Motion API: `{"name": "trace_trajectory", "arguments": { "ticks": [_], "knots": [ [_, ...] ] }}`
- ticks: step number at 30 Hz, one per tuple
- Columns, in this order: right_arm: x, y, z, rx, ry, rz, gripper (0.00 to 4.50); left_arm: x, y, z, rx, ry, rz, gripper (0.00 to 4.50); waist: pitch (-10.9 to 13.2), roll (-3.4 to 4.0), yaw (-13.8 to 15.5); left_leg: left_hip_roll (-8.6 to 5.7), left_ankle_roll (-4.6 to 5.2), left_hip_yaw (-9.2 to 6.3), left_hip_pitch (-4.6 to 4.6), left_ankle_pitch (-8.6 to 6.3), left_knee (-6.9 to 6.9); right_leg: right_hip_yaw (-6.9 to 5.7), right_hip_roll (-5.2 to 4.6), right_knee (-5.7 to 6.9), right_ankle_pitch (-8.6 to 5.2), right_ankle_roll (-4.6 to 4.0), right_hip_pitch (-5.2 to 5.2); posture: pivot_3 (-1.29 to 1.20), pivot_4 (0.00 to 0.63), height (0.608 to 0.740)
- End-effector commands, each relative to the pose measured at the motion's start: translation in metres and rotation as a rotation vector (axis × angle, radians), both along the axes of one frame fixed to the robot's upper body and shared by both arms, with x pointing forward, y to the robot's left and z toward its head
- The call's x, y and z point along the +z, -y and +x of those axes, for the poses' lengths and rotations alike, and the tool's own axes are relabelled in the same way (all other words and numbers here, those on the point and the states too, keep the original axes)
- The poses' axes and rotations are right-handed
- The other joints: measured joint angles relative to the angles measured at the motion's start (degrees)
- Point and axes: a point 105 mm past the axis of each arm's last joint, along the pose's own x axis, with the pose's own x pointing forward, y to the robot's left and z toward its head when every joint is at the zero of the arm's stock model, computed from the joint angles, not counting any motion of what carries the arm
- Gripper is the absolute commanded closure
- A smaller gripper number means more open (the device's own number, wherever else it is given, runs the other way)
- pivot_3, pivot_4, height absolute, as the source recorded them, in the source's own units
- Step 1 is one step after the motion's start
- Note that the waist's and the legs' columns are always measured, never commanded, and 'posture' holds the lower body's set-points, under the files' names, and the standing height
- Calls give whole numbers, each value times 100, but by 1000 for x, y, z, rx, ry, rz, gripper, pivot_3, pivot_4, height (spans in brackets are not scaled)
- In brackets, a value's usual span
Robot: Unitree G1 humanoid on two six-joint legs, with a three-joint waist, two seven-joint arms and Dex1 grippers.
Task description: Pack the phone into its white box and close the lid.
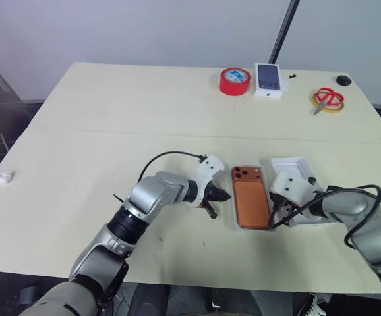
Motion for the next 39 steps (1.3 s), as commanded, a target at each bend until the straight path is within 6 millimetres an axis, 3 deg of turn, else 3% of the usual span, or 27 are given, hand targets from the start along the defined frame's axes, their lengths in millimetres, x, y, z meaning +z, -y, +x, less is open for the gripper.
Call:
{"name": "trace_trajectory", "arguments": {
  "ticks": [1, 3, 6, 11, 16, 19, 25, 32, 34, 39],
  "knots": [
    [18, 3, -1, 17, 44, -3, 4500, 13, 3, 2, -15, 37, -33, 4466, 0, 0, 2, 0, 0, 0, 0, 0, 0, 0, 0, 0, 0, 0, 0, 0, 150, 732],
    [25, 6, -5, 4, 30, 20, 4500, 14, -7, 5, 12, 38, -38, 4466, 0, 0, 0, 0, 0, 0, 0, 0, 0, 1, 0, 0, 0, 0, 0, 0, 150, 732],
    [36, 8, -13, 0, 3, 63, 3650, 15, -26, 7, 58, 52, -44, 4500, -1, 3, -25, 4, 0, -1, 1, 0, 0, 0, 2, 1, 0, 0, 0, 0, 150, 732],
    [51, 10, -17, -61, -15, 141, 1145, 23, -54, 4, 77, 180, -70, 4500, -3, 7, -45, 14, 0, -1, 7, 0, -2, 1, 8, 7, 0, 0, 1, 0, 150, 732],
    [46, 25, -7, -264, -66, 208, 1145, 38, -64, -18, -55, 447, -147, 4500, -4, 10, -15, 23, -1, 4, 7, 0, -1, 5, -3, 7, 0, -2, 2, 0, 150, 732],
    [41, 32, 0, -387, -110, 236, 1145, 42, -66, -34, -141, 471, -209, 4500, -7, 14, 4, 23, -1, 7, 7, 0, -1, 7, -6, 6, -1, -3, 1, 0, 150, 732],
    [31, 25, 4, -506, -213, 290, 1145, 43, -69, -54, -253, 499, -253, 4500, -8, 20, -9, 23, 3, 8, 6, -1, -2, 7, -1, 4, -1, -3, 0, 0, 150, 732],
    [20, 20, 8, -608, -280, 282, 1145, 38, -68, -59, -275, 516, -240, 4500, -11, 29, -34, 21, 6, 10, 6, -3, -2, 10, 3, 5, 0, -3, -2, 0, 150, 732],
    [19, 18, 9, -604, -288, 272, 1945, 37, -67, -59, -274, 519, -238, 4500, -11, 29, -28, 21, 8, 10, 5, -5, -2, 10, 3, 4, 0, -2, -2, 0, 150, 732],
    [22, 15, 10, -591, -275, 261, 4481, 36, -67, -57, -254, 522, -240, 4500, -11, 30, -38, 21, 10, 11, 5, -6, -2, 10, 6, 4, 0, -2, -2, 0, 150, 732]
  ]
}}
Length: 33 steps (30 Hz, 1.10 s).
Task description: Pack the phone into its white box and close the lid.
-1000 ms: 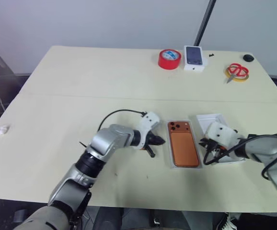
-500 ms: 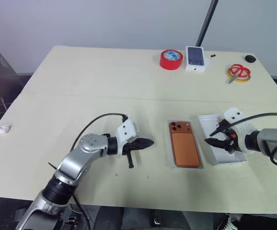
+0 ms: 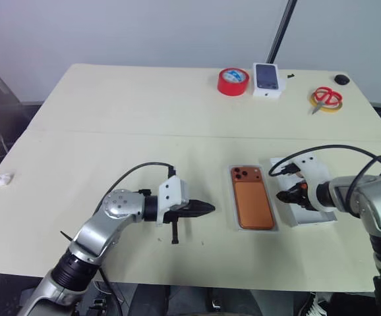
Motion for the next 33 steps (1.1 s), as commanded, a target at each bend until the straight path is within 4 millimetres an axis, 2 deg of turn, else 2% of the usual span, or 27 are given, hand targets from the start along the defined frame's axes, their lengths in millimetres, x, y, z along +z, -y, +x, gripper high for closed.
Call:
{"name": "trace_trajectory", "arguments": {
  "ticks": [1, 5, 7, 9, 12, 17, 22, 25, 28, 32, 33],
  "knots": [
    [10, 2, 4, -9, 33, -12, 4481, 5, 1, -1, 6, 29, -22, 4500, 0, 0, -7, 0, 0, 0, 0, 0, 0, 0, 0, 0, 0, 0, 0, 0, 150, 732],
    [37, 4, 20, -61, 121, 92, 4481, 5, -5, 2, 49, 24, -34, 4500, 1, 2, -63, 0, 0, 0, 0, 0, 0, 1, 1, 2, 0, 0, -1, 0, 150, 732],
    [62, 2, 33, -84, 189, 243, 4481, 6, -14, 10, 107, 21, -45, 4500, 1, 2, -112, 2, 1, 0, 0, 0, 0, 1, 1, 4, 0, 0, -2, 0, 150, 732],
    [87, -5, 39, -58, 246, 379, 4481, 8, -25, 20, 184, 19, -61, 4500, 2, 4, -113, 3, 1, 2, 0, 0, 0, 4, 1, 8, 1, 0, -5, 0, 150, 732],
    [101, -28, 34, 56, 232, 556, 4481, 12, -42, 38, 299, 20, -92, 4500, 2, 4, -103, 7, 4, 1, 0, -2, -4, 2, 4, 9, 0, 0, -7, 0, 150, 732],
    [101, -92, 4, 294, 111, 853, 4481, 19, -65, 62, 427, 43, -111, 4500, 3, 4, -111, 14, 15, 6, -3, -8, 1, 4, 1, 7, 1, 1, -6, 0, 150, 732],
    [81, -146, -8, 182, 41, 1061, 4481, 21, -69, 68, 442, 63, -108, 4500, 2, 1, -137, 14, 18, 7, -11, -9, 6, 4, -4, 5, 1, 3, -7, 0, 150, 732],
    [64, -161, -12, 40, 19, 1099, 4481, 23, -67, 67, 437, 72, -110, 4500, 2, 2, -138, 17, 18, 8, -11, -9, 6, 7, -1, 11, 1, 4, -13, 0, 150, 732],
    [58, -166, -15, -62, 8, 1121, 4481, 24, -64, 66, 429, 73, -116, 4500, 2, 2, -119, 17, 18, 8, -13, -9, 6, 6, -3, 11, 1, 4, -15, 0, 150, 732],
    [44, -161, -20, -121, -20, 1094, 4481, 24, -53, 60, 386, 58, -128, 4500, 2, 1, -111, 15, 18, 10, -14, -9, 8, 7, -6, 9, 1, 4, -14, 0, 150, 732],
    [40, -158, -20, -125, -25, 1076, 4212, 23, -48, 57, 362, 53, -126, 4500, 1, 1, -112, 15, 18, 10, -13, -9, 8, 7, -6, 9, 1, 4, -14, 0, 150, 732]
  ]
}}
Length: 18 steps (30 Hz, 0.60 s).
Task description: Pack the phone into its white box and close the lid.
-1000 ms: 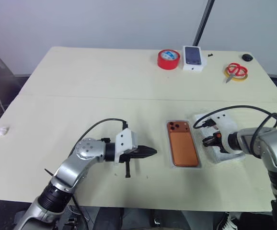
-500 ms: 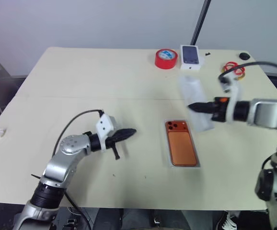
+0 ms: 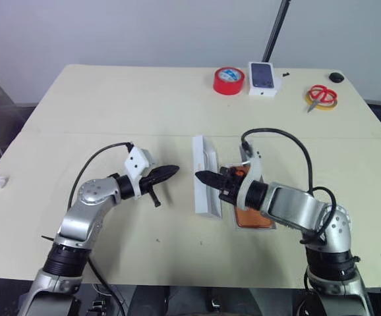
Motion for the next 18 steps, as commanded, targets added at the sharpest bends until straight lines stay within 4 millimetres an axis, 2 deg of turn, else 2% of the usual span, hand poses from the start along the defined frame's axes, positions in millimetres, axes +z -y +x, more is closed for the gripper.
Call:
{"name": "trace_trajectory", "arguments": {
  "ticks": [1, 3, 6, 9, 13, 16, 18],
  "knots": [
    [-1, 10, -4, 1, 10, -27, 3869, 10, 21, -12, -97, 40, -14, 4500, 0, 0, -1, 0, 0, 0, 0, 0, 0, 0, 0, 0, 0, 0, 0, 0, 150, 732],
    [2, 19, 0, 16, 40, -76, 3052, 8, 31, -16, -143, 32, -8, 4500, 0, 1, -1, 0, 0, 2, 0, 0, -1, 1, 0, 0, 0, 0, 0, 0, 150, 732],
    [27, 34, 8, 78, 168, -146, 1574, 6, 46, -19, -200, 25, -15, 4500, 1, 3, 1, -2, 0, 5, 2, 0, 2, 4, 1, 0, 0, -1, 1, 0, 150, 732],
    [51, 52, 11, 136, 268, -268, 1574, 6, 62, -21, -247, 12, -28, 4500, 4, 8, 6, -1, 1, 5, 2, 0, 0, 4, 6, 0, 0, -1, -1, 0, 150, 732],
    [55, 81, 13, 136, 296, -460, 1574, 5, 79, -23, -296, 0, -37, 4500, 1, 3, 23, -1, 8, -1, 0, -4, -8, 0, 10, -13, 0, -1, 1, 0, 150, 732],
    [45, 100, 22, 91, 291, -557, 2405, 1, 93, -24, -322, -12, -36, 4500, 1, 4, 16, -2, 14, 1, 0, -8, -6, 2, 10, -18, 0, -1, 3, 0, 150, 732],
    [37, 107, 25, 76, 287, -600, 3413, -2, 100, -24, -332, -20, -32, 4500, 1, 4, 14, -2, 14, 6, 0, -8, -2, 7, 8, -16, 0, -1, 3, 0, 150, 732]
  ]
}}
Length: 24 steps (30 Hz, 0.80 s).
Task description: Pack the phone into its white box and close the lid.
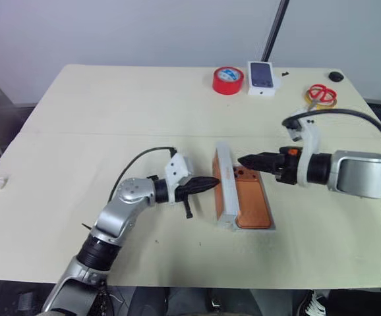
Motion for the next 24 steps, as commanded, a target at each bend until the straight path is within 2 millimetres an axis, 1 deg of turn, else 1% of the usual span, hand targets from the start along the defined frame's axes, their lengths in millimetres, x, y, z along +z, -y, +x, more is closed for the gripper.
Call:
{"name": "trace_trajectory", "arguments": {
  "ticks": [1, 2, 4, 7, 11, 14, 19, 22, 24],
  "knots": [
    [-2, 10, 4, -15, 41, -62, 3968, 2, 12, -2, -29, 18, 7, 4500, 0, 0, -6, 0, 0, 1, 0, 0, 2, 1, 0, 0, 0, 0, 0, 0, 150, 732],
    [-4, 11, 4, -8, 54, -89, 4466, 1, 13, -1, -25, 12, 4, 4500, 0, 0, -9, 0, 0, 2, 0, 0, 3, 2, 0, 0, 0, 0, 0, 0, 150, 732],
    [-6, 11, 5, 4, 79, -128, 4466, 1, 14, 1, -15, 3, -2, 4500, 0, 0, -8, 0, 0, 2, 1, 0, 3, 3, 2, 2, 0, 0, 0, 0, 150, 732],
    [-10, 17, 8, 11, 140, -258, 4466, 2, 9, 6, 18, 7, -5, 4500, 0, 2, -2, 0, 0, 0, 1, 0, 2, 2, 4, 2, 0, 0, -2, 0, 150, 732],
    [-17, 25, 11, 27, 190, -389, 4466, 4, -3, 12, 74, -5, -8, 4500, 0, 1, 2, 1, 0, 0, 1, 0, 2, 2, 2, 2, 0, 0, -2, 0, 150, 732],
    [-28, 28, 8, 92, 236, -533, 4466, -1, -18, 19, 131, -30, 32, 4500, 0, 2, 1, 0, 0, 0, 2, 0, 3, 2, 1, 2, 0, 0, -2, 0, 150, 732],
    [-35, 25, 5, 166, 257, -578, 4466, -9, -25, 22, 153, -47, 89, 4500, 0, 2, 1, 0, 0, 0, 2, 0, 2, 1, 1, 2, 0, 0, -2, 0, 150, 732],
    [-38, 23, 5, 185, 264, -587, 4466, -15, -22, 25, 143, -61, 125, 4500, 0, 2, 5, -1, 0, 0, 2, 0, 3, 1, 0, 2, 0, 0, -2, 0, 150, 732],
    [-40, 21, 5, 197, 266, -587, 4466, -18, -16, 23, 112, -76, 141, 4500, 0, 2, 11, -4, 0, 0, 2, 0, 4, 0, 0, 2, 0, 0, -1, 0, 150, 732]
  ]
}}
